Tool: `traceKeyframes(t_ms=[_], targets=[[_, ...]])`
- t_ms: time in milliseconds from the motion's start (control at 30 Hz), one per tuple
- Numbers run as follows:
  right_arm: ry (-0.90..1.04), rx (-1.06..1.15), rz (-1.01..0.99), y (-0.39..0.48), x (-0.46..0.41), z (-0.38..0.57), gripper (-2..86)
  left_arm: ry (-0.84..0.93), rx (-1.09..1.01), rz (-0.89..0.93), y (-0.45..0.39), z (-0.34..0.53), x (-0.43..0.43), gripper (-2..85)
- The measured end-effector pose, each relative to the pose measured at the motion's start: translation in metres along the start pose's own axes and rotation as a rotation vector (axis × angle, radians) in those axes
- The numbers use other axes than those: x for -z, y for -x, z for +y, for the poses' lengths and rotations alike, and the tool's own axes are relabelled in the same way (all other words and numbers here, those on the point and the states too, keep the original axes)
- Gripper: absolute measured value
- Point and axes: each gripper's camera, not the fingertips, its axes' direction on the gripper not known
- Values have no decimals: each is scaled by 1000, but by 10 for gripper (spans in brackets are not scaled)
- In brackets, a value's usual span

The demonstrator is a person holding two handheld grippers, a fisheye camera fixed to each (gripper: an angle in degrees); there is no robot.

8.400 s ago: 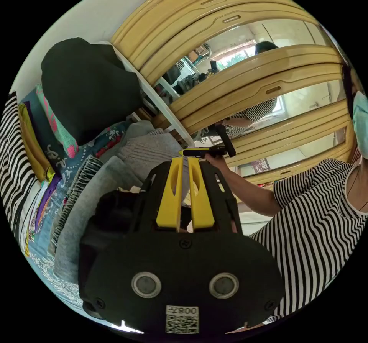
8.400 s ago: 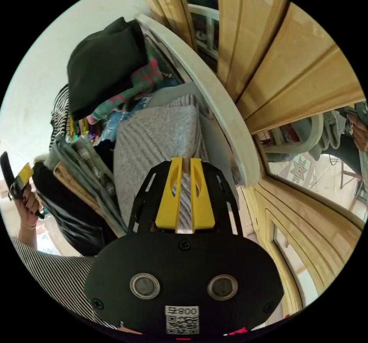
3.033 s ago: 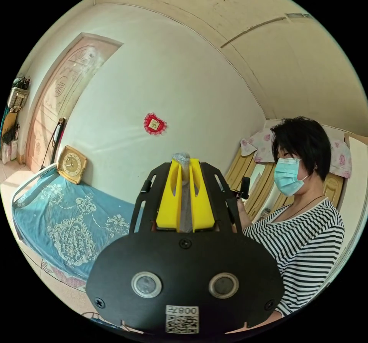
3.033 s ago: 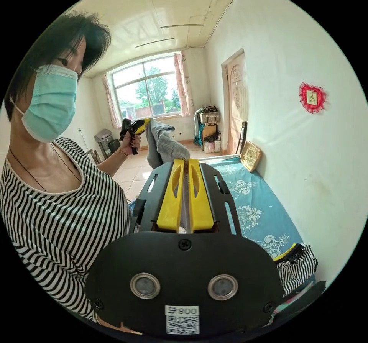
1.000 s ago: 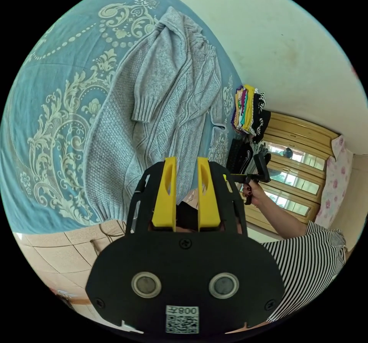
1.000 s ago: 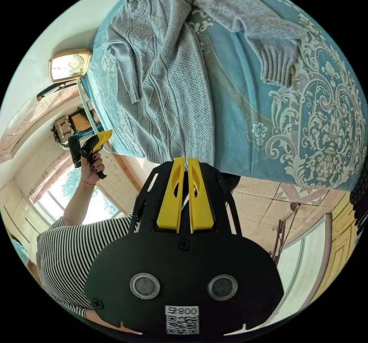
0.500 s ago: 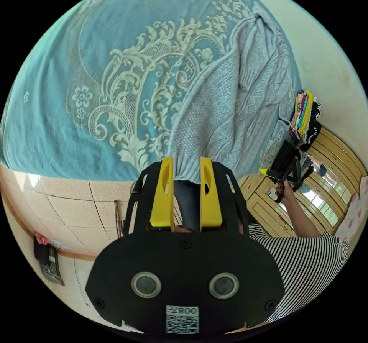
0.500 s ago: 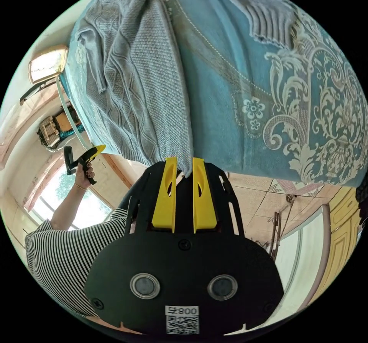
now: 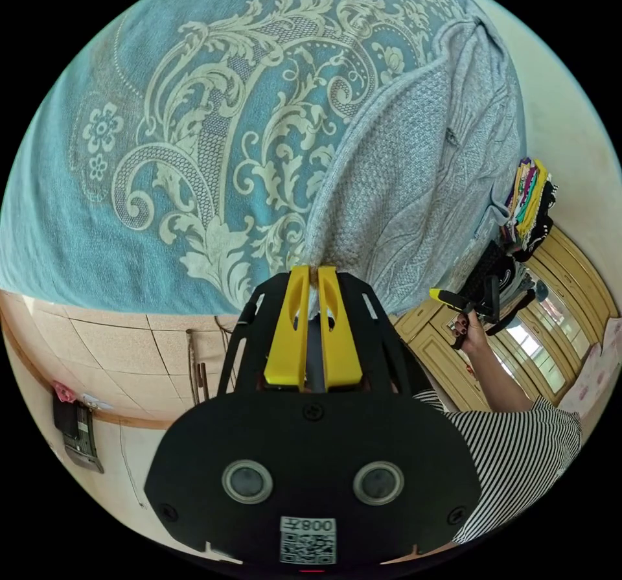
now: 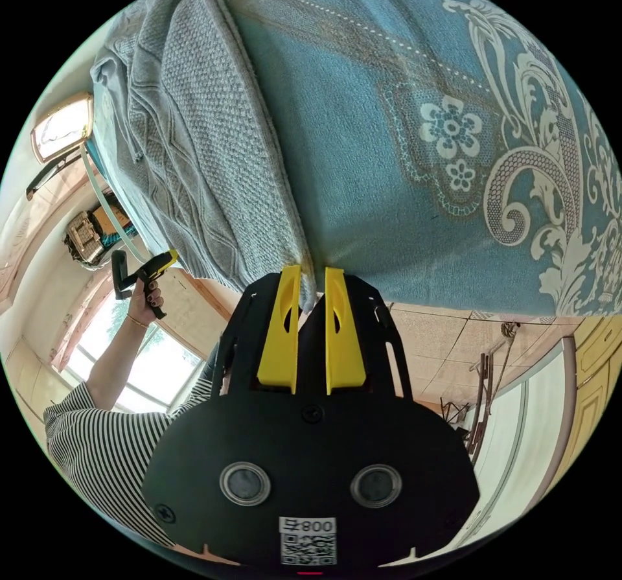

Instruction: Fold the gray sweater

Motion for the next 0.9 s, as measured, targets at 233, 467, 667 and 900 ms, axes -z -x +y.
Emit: traceKeyframes(t_ms=[233,467,667,900], targets=[[-37,8,-49,-15,11,31,34,24,-28,31,-9,27,5,25],[29,87,-44,-30,37,67,15,12,-38,50,-4,57,20,20],[82,123,-16,-54,71,139,9,4,1,75,12,105,27,19],[45,-59,-186,-109,58,154,8,-36,106,77,18,110,-4,32]])
